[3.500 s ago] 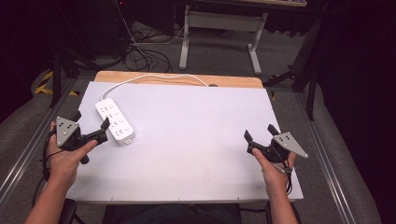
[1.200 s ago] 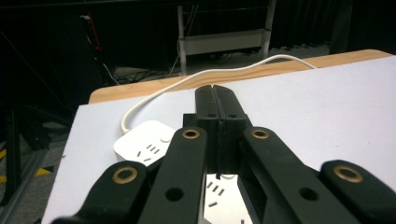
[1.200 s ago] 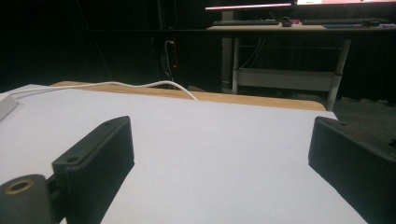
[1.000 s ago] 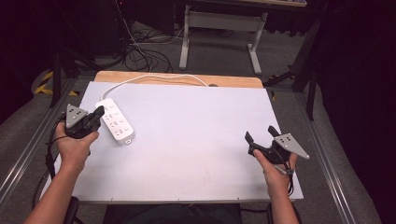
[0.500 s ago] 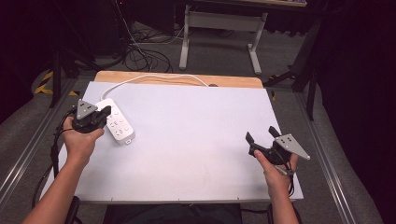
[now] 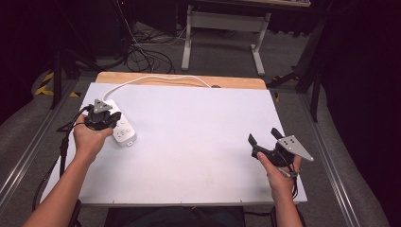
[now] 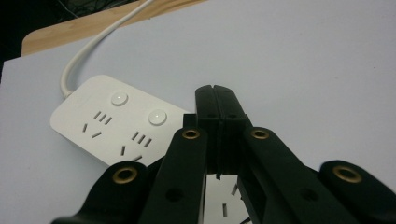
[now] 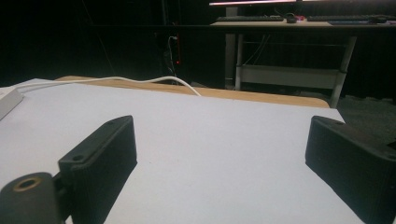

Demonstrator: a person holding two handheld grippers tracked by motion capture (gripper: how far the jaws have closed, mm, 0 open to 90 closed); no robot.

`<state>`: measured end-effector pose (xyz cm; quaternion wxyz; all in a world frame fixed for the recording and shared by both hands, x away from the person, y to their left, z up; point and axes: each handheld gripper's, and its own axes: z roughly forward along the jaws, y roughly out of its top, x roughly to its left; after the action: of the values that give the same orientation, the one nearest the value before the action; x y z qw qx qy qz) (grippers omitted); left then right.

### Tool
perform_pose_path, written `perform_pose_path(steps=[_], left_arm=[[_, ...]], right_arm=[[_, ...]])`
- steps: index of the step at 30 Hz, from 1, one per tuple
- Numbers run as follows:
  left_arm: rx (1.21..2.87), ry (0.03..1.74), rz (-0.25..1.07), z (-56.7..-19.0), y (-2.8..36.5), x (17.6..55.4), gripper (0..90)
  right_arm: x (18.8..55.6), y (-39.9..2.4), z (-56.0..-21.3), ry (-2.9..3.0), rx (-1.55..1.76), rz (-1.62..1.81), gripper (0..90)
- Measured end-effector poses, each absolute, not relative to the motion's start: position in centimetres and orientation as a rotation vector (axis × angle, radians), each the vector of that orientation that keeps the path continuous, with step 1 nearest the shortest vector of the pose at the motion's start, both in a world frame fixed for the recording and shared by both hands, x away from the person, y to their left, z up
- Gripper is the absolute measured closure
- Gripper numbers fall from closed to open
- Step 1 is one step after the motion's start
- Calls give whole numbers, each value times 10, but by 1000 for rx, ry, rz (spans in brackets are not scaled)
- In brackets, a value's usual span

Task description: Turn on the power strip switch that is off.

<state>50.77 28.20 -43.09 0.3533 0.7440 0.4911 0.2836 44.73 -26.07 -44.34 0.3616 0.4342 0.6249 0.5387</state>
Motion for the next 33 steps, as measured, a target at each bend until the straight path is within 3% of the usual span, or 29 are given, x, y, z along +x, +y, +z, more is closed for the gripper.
perform_pose_path(steps=[15,33], left_arm=[[2081,1323,666,-444,275,534,900],[2108,1361,622,-450,279,545,900]], right_arm=[[447,-261,-444,1611,1124,1382,95],[446,-261,-444,1612,1127,1375,95]])
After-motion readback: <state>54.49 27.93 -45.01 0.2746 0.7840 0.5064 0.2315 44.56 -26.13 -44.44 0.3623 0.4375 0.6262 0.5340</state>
